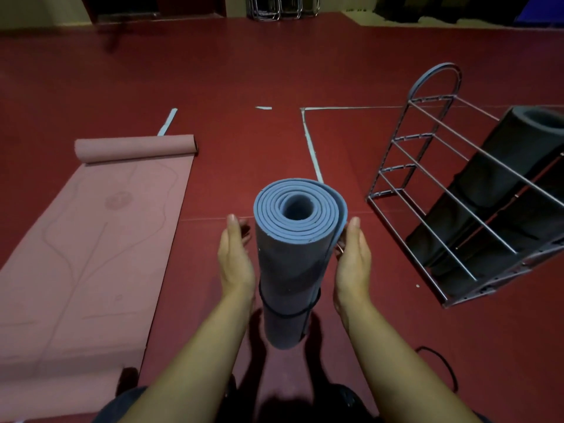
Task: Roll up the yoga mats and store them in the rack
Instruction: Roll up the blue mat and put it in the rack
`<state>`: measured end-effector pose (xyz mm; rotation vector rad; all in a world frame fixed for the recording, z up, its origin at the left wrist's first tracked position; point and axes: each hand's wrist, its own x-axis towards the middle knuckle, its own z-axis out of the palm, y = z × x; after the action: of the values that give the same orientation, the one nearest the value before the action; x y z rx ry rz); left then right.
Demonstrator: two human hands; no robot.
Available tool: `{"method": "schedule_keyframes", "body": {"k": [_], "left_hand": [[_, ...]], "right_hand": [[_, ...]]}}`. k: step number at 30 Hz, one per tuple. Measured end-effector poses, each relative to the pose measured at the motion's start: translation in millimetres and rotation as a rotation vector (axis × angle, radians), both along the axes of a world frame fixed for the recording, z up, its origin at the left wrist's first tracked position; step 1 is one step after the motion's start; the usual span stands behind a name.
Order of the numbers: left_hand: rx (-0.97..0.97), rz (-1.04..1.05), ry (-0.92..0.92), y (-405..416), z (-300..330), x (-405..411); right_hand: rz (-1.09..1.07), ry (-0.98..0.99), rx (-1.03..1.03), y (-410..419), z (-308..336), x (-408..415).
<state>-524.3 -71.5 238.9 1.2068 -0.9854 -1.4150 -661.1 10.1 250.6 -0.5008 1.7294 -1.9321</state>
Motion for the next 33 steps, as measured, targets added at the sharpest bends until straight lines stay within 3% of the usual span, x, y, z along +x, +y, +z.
{"method": "schedule_keyframes", "body": {"k": [3,6,15,20,25,33], "left_hand": [[-0.14,-0.181,0.005,17.9,28.9,4.0],[-0.162,-0.263,0.022,29.1,41.6,-3.6],[-0.079,-0.133,0.108,-7.7,53.0,-53.0],[-0.07,-0.152,0.089,-52.2,87.9,-105.3],[-0.104,-0.181,0.084,-89.4,193.6,-162.3],[-0.236,-0.249,0.123,-122.4,447.7,-251.8]], "right_hand": [[0.198,0.068,-0.037,5.8,33.1,15.0],[0.256,0.059,-0.032,3.0,45.4,23.5],[0.143,-0.028,-0.043,-46.7,37.9,4.1],[0.09,-0.077,-0.024,-92.5,69.0,-45.9],[0.073,-0.043,-0.057,-124.2,181.4,-101.5],[0.003,0.04,-0.129,-149.7,440.7,-190.2]]}}
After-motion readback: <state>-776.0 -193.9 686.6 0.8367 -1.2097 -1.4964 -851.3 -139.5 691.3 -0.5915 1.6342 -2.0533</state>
